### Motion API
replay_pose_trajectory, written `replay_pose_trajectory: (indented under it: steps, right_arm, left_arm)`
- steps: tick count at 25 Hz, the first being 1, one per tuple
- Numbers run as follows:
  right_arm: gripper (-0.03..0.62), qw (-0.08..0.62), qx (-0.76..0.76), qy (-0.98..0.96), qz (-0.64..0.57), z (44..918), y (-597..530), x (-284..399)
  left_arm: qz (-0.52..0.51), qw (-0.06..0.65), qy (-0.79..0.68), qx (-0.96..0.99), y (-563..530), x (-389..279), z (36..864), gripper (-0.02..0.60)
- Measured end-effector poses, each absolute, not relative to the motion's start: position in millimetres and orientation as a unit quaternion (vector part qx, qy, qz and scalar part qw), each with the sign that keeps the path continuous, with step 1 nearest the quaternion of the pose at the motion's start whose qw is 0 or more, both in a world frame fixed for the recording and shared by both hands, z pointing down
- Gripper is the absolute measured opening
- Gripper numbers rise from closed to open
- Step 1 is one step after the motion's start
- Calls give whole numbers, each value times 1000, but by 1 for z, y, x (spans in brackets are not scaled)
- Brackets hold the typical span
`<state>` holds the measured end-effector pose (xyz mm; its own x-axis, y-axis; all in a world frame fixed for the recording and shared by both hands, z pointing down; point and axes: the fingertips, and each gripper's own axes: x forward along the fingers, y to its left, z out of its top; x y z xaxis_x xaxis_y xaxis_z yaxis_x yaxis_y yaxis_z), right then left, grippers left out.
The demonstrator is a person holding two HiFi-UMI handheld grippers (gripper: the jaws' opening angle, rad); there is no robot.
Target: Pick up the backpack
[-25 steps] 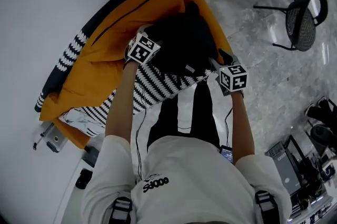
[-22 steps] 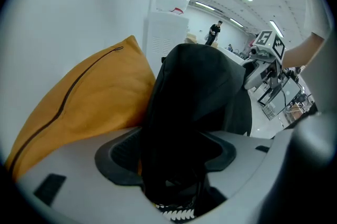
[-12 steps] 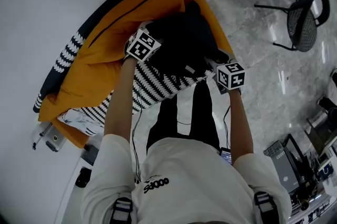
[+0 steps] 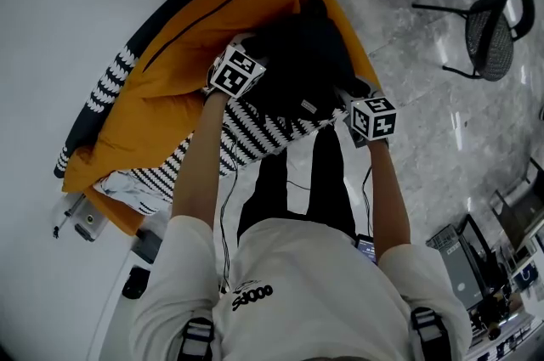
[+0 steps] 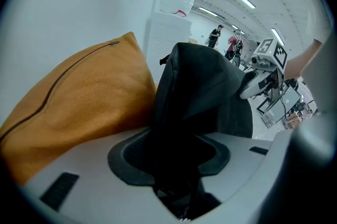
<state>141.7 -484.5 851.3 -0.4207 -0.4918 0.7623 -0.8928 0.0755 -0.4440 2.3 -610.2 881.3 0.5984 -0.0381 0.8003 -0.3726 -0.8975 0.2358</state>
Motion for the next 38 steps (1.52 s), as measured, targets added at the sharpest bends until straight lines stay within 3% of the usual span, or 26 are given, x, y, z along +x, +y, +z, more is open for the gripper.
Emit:
replay_pose_trajectory:
  steps: [18, 38]
  right_arm:
    - [74, 203, 469, -710, 484, 831, -443, 114]
    - [46, 245, 459, -757, 396, 769, -373, 75]
  left_arm:
    - [384, 183, -219, 878, -565, -19, 855, 86]
    - [352, 174, -293, 872, -483, -64, 786, 71]
